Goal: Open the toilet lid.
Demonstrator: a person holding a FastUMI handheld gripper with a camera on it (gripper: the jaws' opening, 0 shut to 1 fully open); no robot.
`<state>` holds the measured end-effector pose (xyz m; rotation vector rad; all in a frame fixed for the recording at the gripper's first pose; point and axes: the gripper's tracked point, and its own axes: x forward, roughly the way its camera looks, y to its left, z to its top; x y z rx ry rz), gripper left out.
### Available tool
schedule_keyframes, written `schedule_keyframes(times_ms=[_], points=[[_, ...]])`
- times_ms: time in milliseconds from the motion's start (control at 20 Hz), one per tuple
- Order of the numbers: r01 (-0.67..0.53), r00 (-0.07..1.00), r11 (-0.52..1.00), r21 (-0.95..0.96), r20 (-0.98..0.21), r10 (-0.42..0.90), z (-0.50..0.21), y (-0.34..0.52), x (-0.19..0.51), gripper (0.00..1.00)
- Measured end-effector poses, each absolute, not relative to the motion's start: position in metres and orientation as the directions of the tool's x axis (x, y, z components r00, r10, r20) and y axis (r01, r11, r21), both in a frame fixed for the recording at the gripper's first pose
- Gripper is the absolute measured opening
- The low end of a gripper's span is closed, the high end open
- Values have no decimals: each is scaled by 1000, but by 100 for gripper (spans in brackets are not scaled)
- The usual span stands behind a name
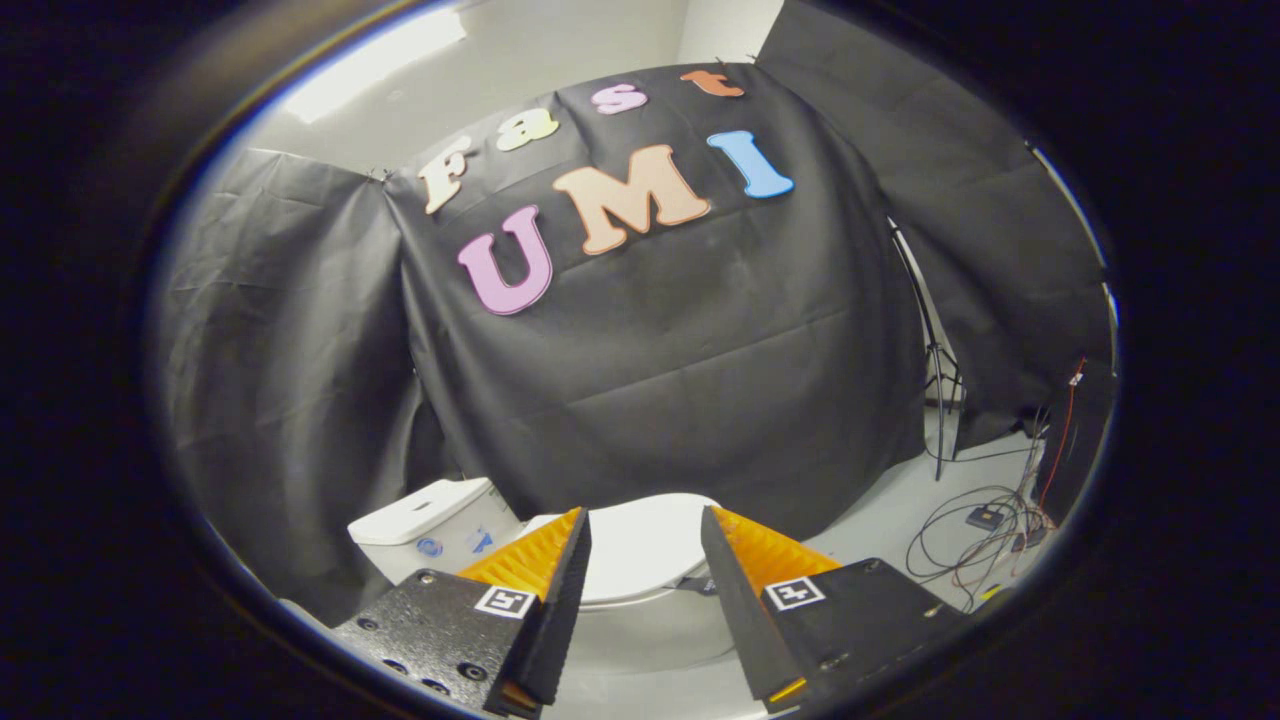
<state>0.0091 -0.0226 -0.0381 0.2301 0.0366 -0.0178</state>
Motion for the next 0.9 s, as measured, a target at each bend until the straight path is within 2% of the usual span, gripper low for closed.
schedule_keyframes(times_ms=[900], points=[[12, 1000, 957, 289, -23, -6, -43, -27, 12, 69]])
